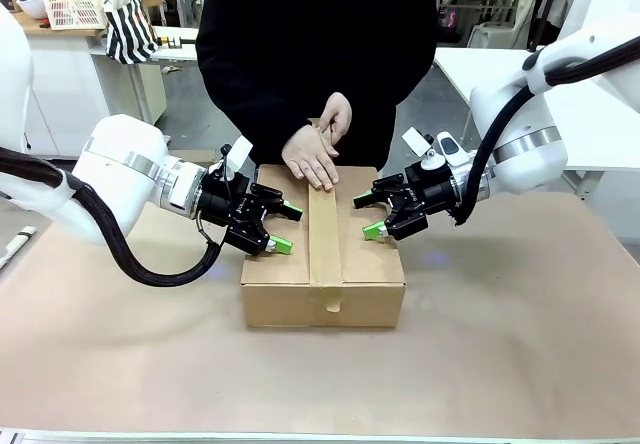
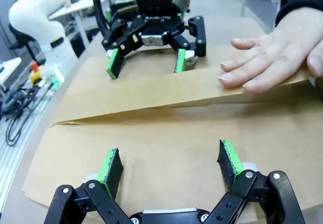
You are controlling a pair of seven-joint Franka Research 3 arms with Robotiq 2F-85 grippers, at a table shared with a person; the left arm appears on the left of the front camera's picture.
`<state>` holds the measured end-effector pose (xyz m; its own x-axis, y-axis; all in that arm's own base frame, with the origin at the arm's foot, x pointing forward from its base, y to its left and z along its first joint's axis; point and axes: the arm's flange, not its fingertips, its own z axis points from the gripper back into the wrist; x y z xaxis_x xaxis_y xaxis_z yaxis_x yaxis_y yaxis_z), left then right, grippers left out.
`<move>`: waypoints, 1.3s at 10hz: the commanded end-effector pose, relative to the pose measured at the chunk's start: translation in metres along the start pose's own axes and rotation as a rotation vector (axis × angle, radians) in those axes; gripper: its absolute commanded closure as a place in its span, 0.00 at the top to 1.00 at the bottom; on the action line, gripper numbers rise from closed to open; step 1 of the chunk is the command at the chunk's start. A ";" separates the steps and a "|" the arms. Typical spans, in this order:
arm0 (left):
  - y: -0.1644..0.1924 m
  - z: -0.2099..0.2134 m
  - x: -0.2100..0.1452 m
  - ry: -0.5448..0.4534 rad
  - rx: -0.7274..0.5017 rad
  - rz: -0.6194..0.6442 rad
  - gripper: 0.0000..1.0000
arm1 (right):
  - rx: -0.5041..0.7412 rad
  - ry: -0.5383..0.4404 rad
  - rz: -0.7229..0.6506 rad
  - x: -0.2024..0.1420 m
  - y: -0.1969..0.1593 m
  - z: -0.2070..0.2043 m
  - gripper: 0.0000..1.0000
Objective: Pack the gift set into the box.
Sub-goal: Press and hold the closed box until the human finishes sealing it.
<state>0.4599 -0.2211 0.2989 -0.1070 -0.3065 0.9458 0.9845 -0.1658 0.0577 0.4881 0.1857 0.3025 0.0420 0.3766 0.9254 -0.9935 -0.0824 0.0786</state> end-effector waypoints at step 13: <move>-0.002 -0.001 -0.004 0.010 -0.008 0.001 1.00 | 0.000 0.004 -0.006 -0.004 0.001 -0.001 1.00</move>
<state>0.4598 -0.2211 0.2984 -0.1060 -0.3068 0.9459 0.9845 -0.1661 0.0565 0.4880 0.1857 0.3017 0.0434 0.3768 0.9253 -0.9934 -0.0824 0.0802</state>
